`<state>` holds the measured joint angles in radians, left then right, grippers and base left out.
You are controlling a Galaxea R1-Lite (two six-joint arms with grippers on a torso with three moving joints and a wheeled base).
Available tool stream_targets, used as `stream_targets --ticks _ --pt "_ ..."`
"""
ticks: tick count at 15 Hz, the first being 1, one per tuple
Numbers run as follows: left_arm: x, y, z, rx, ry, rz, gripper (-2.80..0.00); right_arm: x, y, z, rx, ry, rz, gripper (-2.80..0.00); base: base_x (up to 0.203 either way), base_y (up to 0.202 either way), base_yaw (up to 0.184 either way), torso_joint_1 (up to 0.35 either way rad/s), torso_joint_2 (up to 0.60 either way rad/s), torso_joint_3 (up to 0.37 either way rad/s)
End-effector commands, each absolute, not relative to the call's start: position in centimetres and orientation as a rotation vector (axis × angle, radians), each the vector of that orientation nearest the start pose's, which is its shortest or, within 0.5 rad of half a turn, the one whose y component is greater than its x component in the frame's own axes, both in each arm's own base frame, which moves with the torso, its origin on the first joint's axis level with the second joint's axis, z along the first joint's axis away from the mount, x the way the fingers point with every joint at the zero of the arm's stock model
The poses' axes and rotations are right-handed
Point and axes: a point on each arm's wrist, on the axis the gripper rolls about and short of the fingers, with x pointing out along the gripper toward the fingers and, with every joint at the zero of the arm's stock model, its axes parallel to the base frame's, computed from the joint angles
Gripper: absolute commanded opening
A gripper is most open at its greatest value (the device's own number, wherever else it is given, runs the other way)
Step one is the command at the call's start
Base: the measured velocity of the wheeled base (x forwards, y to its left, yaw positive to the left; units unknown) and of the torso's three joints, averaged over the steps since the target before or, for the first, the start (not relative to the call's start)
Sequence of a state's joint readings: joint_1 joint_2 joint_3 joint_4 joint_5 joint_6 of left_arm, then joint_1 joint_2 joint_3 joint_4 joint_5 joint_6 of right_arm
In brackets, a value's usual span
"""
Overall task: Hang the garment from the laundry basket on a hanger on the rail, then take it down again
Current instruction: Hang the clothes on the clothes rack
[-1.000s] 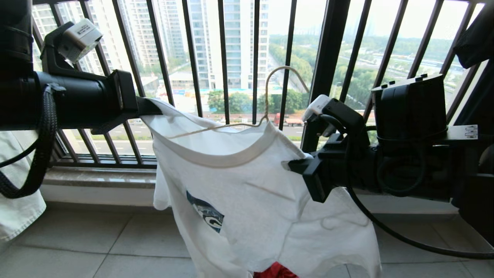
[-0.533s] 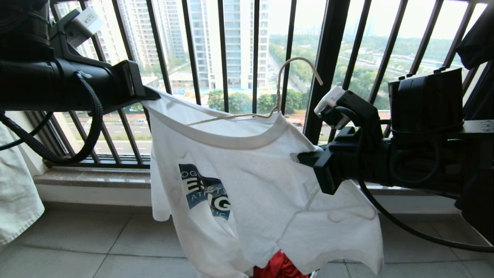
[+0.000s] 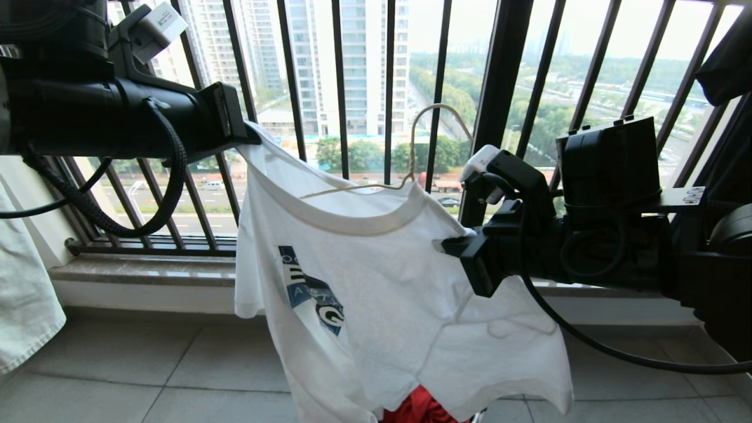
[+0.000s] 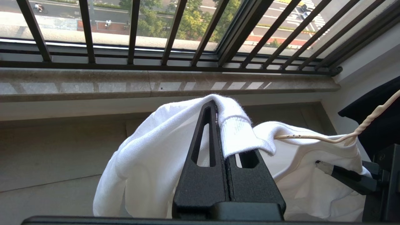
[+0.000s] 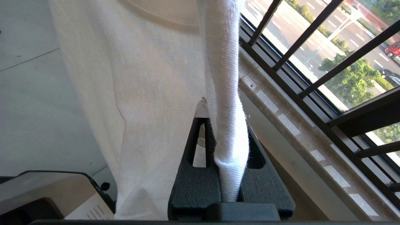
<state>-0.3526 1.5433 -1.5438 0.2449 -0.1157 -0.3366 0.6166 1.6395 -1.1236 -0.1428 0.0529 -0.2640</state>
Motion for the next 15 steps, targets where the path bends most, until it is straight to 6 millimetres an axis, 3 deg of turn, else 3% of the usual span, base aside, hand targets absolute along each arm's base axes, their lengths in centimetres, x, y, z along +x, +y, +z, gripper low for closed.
stream_targets --ticks 1,7,15 --pt "25.5 -9.8 35.0 -0.301 0.324 -0.423 -2.8 25.1 17.9 23.9 -0.361 0.282 0.702 -2.8 0.0 0.0 0.0 0.0 0.0 0.0" --pt "24.9 -9.5 36.5 -0.301 0.317 -0.42 -2.8 26.4 16.8 24.3 -0.346 0.255 0.644 -2.8 0.0 0.0 0.0 0.0 0.0 0.0" --pt "25.4 -9.6 36.9 -0.299 0.313 -0.409 -2.8 27.1 15.9 24.7 -0.336 0.243 0.61 -2.8 0.0 0.0 0.0 0.0 0.0 0.0"
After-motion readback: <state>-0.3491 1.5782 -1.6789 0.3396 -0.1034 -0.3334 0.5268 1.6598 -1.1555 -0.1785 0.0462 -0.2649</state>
